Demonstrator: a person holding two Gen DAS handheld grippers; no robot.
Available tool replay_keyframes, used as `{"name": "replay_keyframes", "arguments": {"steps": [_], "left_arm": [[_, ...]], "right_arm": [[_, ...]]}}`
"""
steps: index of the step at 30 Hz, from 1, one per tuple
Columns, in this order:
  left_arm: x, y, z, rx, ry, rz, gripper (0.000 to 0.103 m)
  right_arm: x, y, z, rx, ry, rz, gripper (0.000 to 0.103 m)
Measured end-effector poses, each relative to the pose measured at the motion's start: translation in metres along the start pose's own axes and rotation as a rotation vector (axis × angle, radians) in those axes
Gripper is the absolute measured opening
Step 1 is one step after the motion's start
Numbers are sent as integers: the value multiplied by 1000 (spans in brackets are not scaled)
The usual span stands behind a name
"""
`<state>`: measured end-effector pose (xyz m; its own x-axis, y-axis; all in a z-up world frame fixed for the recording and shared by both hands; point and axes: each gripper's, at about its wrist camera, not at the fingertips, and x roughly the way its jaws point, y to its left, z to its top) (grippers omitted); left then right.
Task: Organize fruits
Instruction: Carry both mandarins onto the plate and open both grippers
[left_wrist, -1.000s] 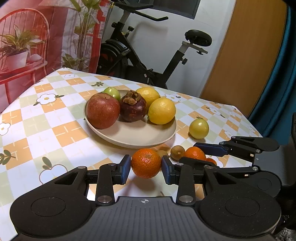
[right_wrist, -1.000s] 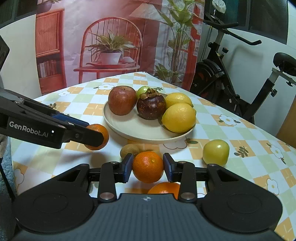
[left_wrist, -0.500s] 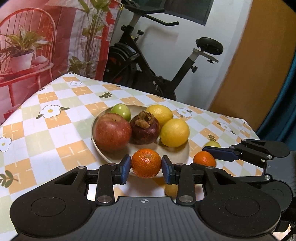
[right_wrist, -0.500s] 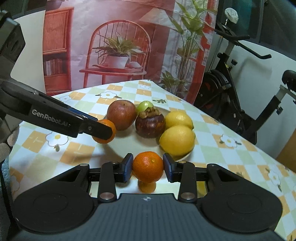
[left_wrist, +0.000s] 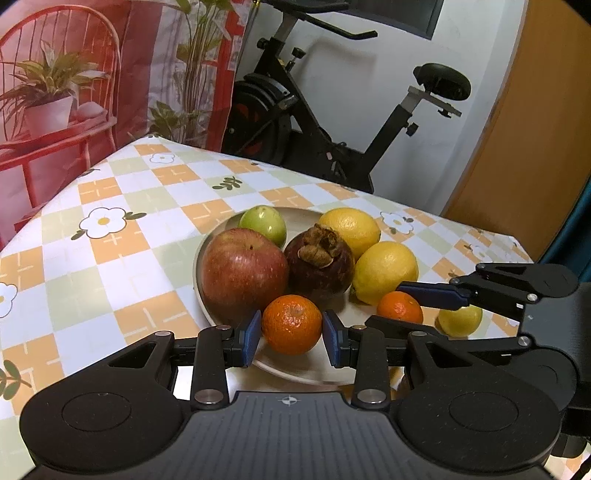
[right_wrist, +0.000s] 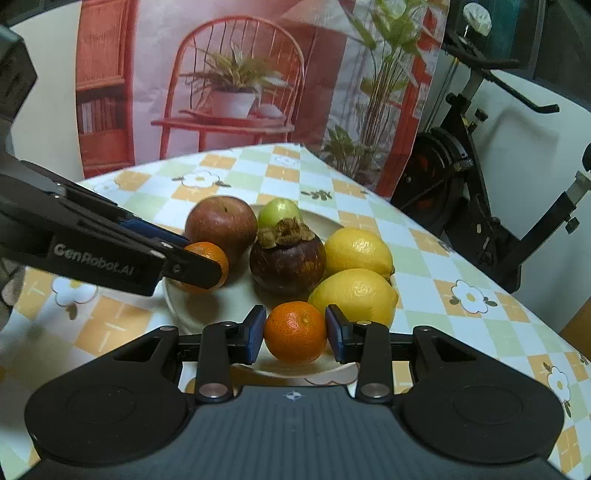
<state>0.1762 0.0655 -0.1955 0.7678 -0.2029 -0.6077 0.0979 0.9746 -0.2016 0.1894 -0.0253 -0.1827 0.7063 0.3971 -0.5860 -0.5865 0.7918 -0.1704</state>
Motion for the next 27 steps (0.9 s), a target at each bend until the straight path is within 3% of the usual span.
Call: {"name": "replay_keyframes", "arguments": {"steps": [14, 27], "left_arm": [[-3, 7, 0, -38, 25, -7, 39], [-21, -24, 0, 20, 0, -59, 39]], "right_arm": [[1, -6, -3, 51, 16, 6, 41], [-72, -39, -50, 290, -109, -59, 41]]}}
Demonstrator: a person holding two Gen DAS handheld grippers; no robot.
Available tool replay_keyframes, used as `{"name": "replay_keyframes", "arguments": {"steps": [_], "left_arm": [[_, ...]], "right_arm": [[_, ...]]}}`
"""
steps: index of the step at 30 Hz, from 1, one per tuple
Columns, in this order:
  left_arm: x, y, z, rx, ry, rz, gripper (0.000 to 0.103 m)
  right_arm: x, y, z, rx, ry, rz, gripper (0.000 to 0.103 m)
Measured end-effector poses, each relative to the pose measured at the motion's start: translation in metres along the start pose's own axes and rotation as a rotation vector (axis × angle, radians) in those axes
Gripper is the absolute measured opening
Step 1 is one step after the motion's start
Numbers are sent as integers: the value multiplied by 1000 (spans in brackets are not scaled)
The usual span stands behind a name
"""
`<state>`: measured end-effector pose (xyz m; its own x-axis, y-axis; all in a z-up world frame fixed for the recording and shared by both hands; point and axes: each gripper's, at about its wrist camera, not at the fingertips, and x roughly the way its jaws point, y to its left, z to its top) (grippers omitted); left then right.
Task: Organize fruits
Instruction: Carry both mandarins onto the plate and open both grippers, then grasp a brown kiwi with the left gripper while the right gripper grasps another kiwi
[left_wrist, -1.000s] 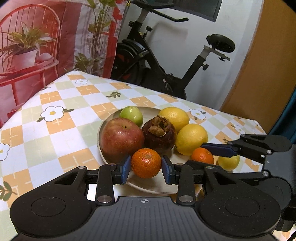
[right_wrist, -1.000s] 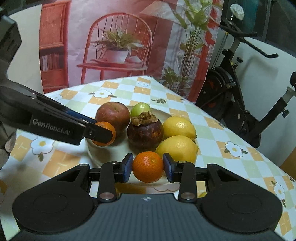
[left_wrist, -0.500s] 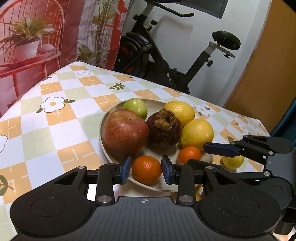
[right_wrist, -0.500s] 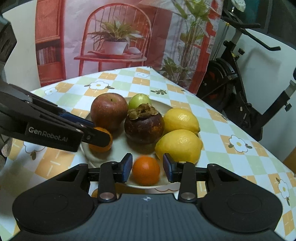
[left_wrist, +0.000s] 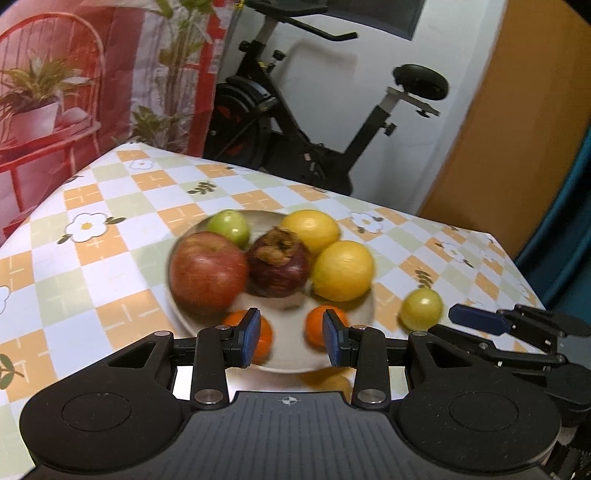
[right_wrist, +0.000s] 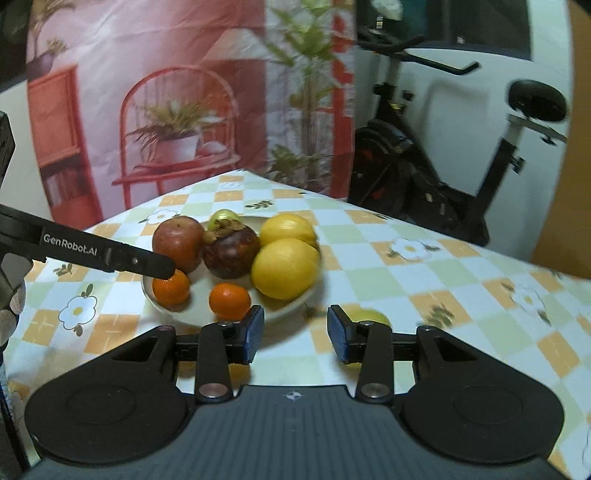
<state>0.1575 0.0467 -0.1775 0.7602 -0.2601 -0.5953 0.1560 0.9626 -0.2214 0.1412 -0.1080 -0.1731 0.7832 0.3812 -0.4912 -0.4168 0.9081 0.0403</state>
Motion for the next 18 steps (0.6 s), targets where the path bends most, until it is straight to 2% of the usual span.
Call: {"name": "replay_keyframes", "arguments": {"steps": [10, 14, 18], "left_arm": [[-2, -25, -15, 40, 28, -46, 39], [0, -27, -24, 63, 53, -52, 39], [2, -22, -30, 35, 77, -66, 39]], "right_arm": [[-28, 4, -31, 67, -30, 16, 41], [-27, 8, -32, 62, -31, 31, 41], [-19, 10, -24, 17, 0, 64, 41]]}}
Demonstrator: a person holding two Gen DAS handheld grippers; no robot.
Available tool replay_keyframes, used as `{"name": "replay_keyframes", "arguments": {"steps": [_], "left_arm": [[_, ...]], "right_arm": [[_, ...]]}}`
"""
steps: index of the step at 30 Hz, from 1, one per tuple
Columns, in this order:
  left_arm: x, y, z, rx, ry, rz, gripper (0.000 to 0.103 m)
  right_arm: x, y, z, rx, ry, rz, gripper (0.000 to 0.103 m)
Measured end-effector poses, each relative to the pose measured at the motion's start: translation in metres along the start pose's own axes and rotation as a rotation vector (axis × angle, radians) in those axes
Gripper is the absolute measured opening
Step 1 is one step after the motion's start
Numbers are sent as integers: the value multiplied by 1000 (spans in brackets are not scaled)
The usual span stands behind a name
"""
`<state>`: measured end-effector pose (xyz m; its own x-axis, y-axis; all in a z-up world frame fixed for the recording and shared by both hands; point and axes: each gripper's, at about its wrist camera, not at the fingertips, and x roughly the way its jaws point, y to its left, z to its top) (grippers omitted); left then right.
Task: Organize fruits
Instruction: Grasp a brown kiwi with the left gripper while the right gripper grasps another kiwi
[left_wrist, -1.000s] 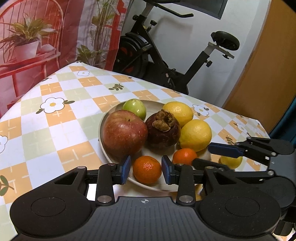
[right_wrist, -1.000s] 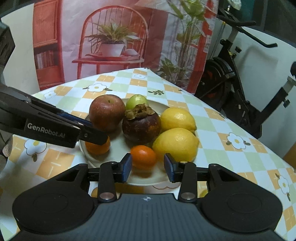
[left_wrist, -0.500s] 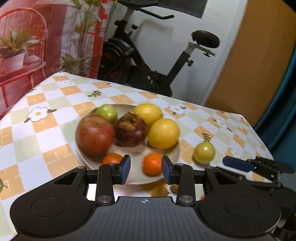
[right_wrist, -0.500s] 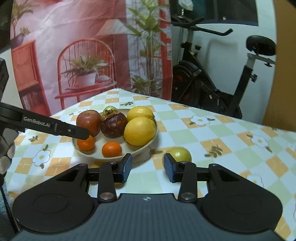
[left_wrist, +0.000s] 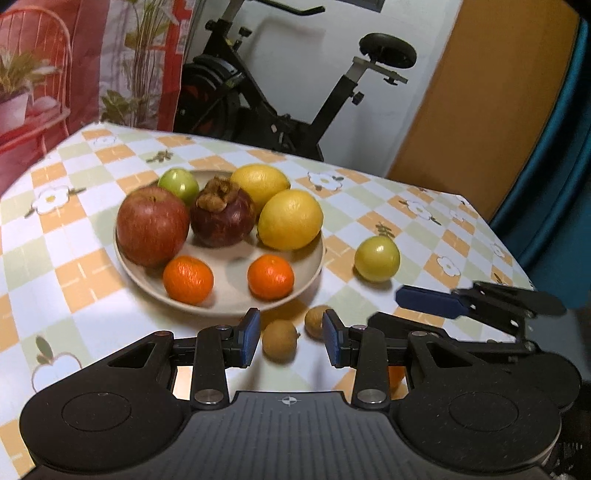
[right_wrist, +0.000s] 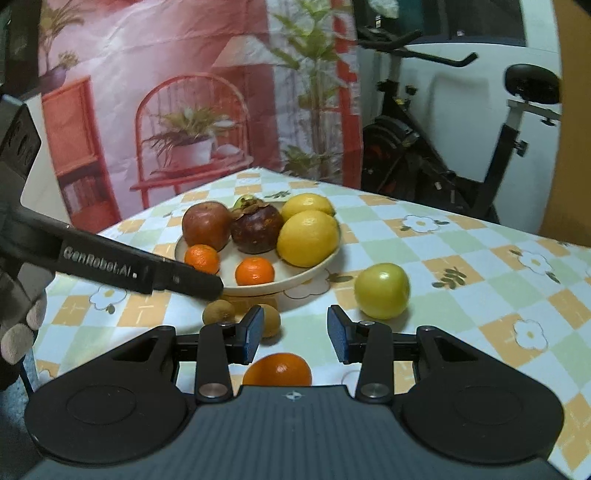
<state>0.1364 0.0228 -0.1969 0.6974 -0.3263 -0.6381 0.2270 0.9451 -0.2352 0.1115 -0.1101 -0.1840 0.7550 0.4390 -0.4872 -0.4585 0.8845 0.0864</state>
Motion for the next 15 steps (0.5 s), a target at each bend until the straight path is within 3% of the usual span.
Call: {"name": "replay_keyframes", "arguments": {"steps": [5, 15], "left_arm": [[6, 8, -3, -34, 21, -22, 38], [20, 15, -7, -74, 48, -40, 37]], "right_arm": [[21, -2, 10, -34, 82, 74, 40], [47, 0, 19, -100, 173, 136, 36]]}}
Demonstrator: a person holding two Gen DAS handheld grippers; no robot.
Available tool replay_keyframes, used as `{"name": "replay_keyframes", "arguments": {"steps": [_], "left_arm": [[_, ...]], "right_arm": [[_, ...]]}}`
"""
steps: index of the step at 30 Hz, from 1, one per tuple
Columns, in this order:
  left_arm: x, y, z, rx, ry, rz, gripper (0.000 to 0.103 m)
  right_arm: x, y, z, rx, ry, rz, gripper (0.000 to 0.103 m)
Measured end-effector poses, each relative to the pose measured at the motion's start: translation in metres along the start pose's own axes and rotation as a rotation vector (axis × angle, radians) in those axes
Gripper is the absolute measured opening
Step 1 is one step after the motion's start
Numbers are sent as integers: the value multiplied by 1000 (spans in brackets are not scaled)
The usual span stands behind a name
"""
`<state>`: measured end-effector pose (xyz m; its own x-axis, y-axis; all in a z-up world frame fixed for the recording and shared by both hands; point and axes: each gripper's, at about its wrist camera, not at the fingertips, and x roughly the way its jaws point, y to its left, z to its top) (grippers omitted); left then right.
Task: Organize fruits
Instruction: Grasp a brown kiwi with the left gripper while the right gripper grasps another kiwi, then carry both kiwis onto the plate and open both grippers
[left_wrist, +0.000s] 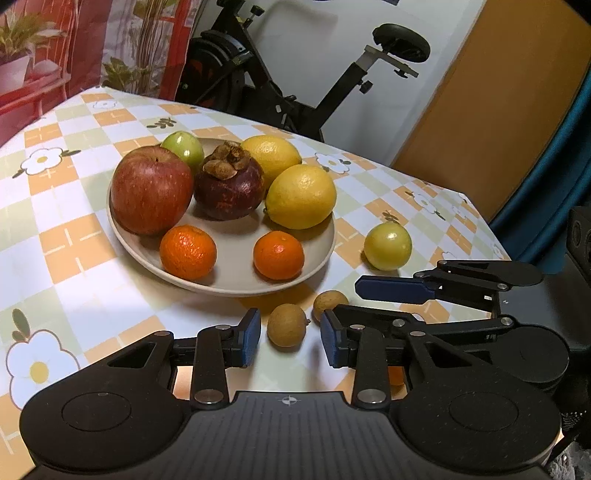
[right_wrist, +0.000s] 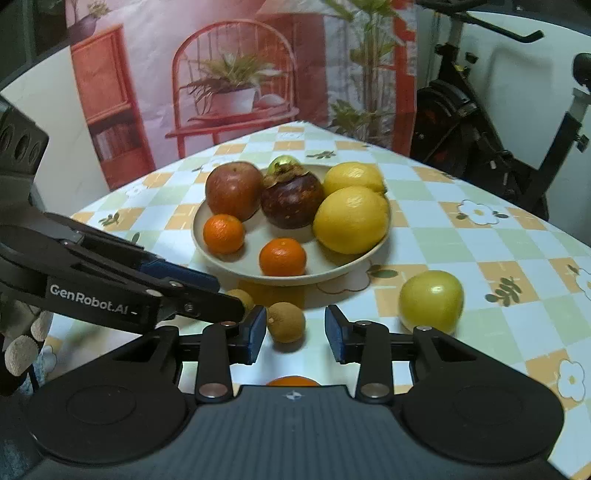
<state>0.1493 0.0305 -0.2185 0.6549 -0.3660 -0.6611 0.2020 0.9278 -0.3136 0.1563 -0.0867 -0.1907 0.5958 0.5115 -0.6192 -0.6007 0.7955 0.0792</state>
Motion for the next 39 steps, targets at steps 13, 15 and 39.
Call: {"name": "replay_keyframes", "arguments": {"steps": [13, 15, 39], "left_arm": [[6, 10, -2, -37, 12, -37, 28], [6, 8, -2, -28, 8, -32, 28], [-27, -3, 19, 129, -174, 119, 28]], "right_arm": [[15, -2, 7, -9, 60, 38, 33], [17, -1, 7, -15, 72, 50, 28], [-3, -6, 23, 18, -71, -30, 28]]}}
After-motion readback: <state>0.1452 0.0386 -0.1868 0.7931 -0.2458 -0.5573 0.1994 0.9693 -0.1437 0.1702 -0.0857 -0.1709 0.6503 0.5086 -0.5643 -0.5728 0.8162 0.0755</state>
